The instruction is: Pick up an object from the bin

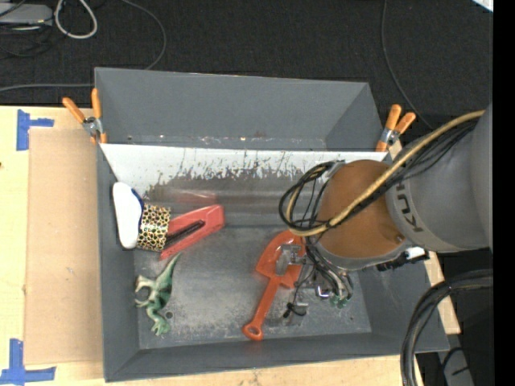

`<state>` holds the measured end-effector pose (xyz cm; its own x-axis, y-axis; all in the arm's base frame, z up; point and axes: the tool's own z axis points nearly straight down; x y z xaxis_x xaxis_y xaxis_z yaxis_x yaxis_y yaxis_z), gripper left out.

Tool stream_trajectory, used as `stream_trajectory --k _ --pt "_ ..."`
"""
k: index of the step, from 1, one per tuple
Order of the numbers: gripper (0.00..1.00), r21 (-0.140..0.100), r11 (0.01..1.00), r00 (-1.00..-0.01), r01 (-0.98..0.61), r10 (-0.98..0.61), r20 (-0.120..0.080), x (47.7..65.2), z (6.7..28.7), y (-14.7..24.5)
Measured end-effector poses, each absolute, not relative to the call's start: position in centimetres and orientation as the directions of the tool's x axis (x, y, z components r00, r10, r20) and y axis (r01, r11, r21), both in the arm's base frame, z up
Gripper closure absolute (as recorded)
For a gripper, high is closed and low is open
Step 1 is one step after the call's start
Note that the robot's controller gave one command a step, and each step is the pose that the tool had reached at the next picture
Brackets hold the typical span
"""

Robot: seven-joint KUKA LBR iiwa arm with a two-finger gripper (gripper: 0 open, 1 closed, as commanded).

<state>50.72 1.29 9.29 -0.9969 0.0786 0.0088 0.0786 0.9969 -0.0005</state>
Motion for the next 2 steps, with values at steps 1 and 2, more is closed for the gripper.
stream_trajectory --k 1,2 --pt "0.00 0.001 0.983 -0.983 0.185 0.185 -0.004 51.71 12.86 1.30" --pt "0.00 0.002 0.984 -0.984 0.177 0.177 -0.012 51.69 12.00 1.18"
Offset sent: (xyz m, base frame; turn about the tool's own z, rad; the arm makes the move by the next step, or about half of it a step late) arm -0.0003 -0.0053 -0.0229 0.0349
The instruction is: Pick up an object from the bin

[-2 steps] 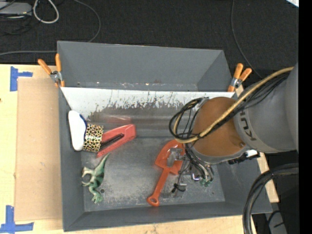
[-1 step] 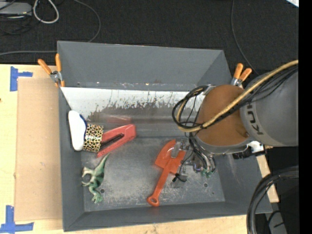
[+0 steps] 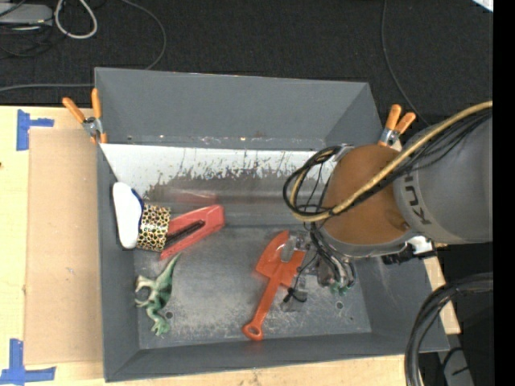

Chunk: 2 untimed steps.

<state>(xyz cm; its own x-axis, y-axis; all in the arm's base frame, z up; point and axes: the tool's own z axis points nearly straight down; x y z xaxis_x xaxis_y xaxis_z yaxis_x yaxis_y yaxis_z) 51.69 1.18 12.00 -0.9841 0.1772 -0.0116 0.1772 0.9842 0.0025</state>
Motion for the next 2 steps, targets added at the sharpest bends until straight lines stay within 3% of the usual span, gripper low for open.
stream_trajectory --k 1,2 --pt "1.00 0.000 0.993 -0.993 -0.117 -0.117 -0.008 51.93 9.38 6.33" --pt "1.00 0.000 0.993 -0.993 -0.116 -0.116 -0.008 51.93 9.38 6.32"
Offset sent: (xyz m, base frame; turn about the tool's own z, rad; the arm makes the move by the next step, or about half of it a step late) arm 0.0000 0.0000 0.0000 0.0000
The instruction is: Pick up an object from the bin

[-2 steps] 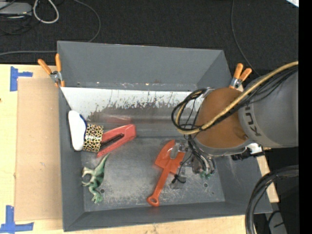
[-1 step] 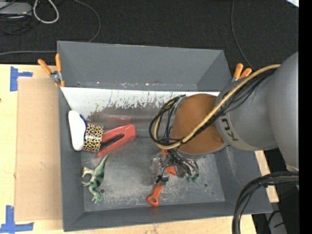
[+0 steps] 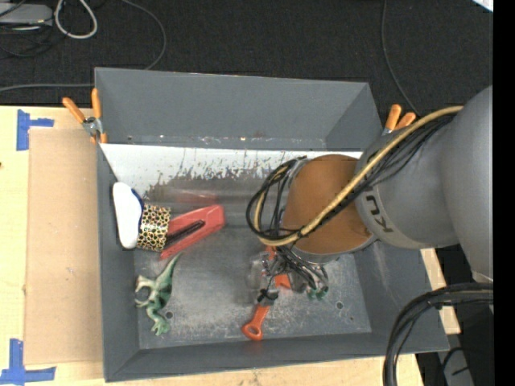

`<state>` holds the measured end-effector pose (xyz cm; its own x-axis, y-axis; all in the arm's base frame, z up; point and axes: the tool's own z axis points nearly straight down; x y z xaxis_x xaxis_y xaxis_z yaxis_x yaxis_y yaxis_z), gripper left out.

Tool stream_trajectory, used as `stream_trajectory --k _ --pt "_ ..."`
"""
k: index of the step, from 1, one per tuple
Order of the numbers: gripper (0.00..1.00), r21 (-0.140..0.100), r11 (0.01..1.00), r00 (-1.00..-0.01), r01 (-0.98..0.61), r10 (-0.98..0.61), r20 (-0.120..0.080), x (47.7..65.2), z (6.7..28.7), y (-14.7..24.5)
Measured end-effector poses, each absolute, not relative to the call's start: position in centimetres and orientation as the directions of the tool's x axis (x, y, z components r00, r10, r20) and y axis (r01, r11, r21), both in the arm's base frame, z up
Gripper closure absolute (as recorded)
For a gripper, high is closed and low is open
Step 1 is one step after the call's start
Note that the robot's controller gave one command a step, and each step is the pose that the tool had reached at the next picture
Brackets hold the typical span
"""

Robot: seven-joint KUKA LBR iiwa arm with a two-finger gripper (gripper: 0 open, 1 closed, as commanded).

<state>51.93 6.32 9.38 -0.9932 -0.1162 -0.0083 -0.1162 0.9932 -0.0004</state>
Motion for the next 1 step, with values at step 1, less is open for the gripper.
stream_trajectory --k 1 --pt "1.00 0.001 0.996 -0.996 -0.089 -0.089 -0.006 51.91 8.85 5.21"
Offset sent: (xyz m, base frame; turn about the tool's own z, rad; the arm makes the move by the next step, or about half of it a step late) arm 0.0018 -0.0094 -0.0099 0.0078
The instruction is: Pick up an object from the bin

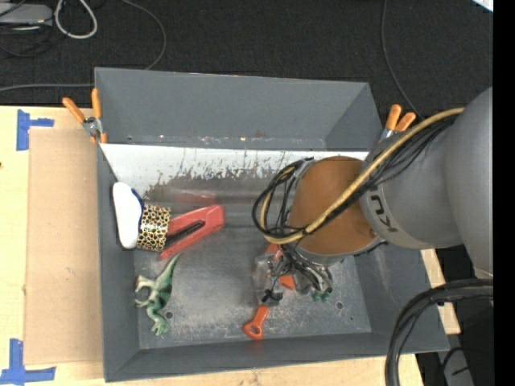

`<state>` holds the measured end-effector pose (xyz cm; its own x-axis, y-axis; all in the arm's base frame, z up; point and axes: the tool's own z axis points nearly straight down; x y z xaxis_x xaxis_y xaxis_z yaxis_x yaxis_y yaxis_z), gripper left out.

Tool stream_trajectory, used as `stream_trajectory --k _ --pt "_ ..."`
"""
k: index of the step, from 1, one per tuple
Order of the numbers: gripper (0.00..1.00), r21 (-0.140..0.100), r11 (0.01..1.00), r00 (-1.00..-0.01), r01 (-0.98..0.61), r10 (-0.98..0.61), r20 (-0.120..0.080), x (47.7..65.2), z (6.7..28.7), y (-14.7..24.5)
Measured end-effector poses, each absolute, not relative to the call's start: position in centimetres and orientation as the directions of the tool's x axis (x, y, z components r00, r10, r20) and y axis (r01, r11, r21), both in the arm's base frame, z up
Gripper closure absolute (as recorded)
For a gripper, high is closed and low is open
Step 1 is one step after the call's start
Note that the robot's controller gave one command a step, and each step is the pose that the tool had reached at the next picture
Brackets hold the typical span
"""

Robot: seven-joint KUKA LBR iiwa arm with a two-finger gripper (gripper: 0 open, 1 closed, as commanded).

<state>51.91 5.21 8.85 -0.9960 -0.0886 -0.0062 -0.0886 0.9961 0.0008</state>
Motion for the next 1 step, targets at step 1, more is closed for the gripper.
stream_trajectory --k 1 --pt "1.00 0.000 0.994 -0.994 -0.106 -0.106 -0.007 52.21 8.58 5.35"
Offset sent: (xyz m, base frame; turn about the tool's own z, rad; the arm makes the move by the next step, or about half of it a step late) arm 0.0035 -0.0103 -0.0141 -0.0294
